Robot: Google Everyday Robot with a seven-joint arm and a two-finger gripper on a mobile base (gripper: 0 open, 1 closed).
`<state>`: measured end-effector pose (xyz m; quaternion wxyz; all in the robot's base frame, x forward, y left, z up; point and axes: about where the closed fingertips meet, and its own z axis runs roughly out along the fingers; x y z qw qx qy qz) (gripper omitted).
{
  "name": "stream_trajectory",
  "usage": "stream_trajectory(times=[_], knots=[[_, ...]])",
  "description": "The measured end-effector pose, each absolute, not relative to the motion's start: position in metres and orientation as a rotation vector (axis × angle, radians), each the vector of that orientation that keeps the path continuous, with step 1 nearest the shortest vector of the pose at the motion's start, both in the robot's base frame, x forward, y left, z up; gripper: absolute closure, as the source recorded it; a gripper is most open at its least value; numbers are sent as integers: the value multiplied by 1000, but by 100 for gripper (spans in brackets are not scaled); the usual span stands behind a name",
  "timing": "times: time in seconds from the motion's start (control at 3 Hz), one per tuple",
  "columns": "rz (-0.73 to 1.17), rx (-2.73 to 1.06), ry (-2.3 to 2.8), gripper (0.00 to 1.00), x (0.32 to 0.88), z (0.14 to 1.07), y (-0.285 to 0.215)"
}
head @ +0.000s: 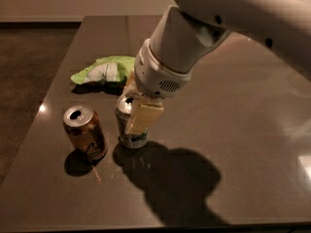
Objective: Move 7up can near orange can
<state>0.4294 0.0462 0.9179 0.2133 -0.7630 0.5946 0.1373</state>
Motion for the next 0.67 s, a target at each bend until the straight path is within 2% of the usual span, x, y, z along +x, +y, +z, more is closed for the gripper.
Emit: stream_trajectory(times=[0.33,0.67], knots=[[377,-2132,1639,81,427,912,58],[394,-2138,1637,58,428,909,64]])
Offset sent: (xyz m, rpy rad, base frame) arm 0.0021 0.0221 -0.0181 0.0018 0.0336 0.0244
